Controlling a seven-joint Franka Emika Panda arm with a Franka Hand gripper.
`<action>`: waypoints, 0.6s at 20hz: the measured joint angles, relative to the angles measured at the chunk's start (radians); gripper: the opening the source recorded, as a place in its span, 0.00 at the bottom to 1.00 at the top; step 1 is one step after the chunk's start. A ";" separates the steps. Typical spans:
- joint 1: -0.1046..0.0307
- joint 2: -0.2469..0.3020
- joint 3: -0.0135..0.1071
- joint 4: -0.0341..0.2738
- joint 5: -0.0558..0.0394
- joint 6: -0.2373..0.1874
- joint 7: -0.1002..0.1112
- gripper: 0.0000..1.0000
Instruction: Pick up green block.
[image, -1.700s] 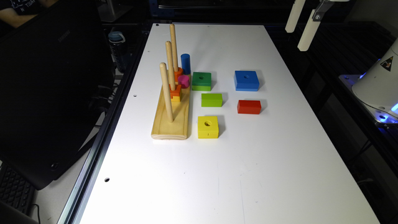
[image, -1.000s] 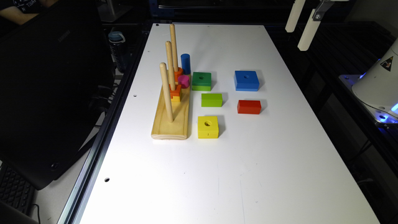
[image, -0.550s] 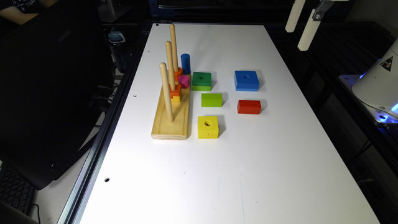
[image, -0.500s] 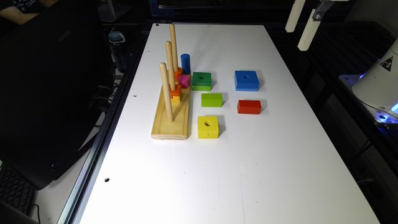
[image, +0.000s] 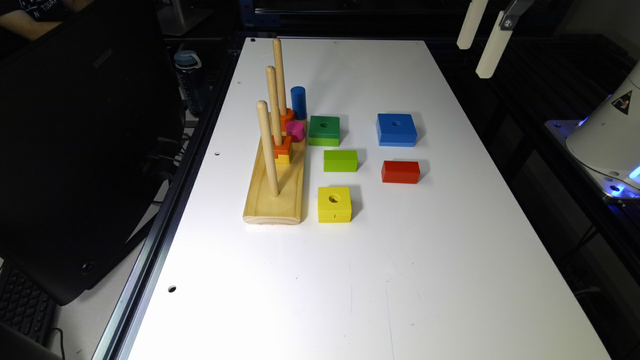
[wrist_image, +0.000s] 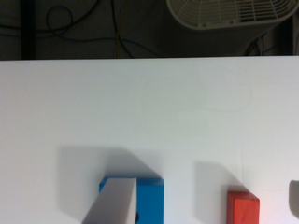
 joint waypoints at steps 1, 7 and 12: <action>-0.002 0.001 0.000 0.000 -0.0001 0.003 -0.001 1.00; -0.009 0.026 0.000 0.013 -0.0024 0.033 -0.004 1.00; -0.019 0.123 0.000 0.084 -0.0030 0.065 -0.013 1.00</action>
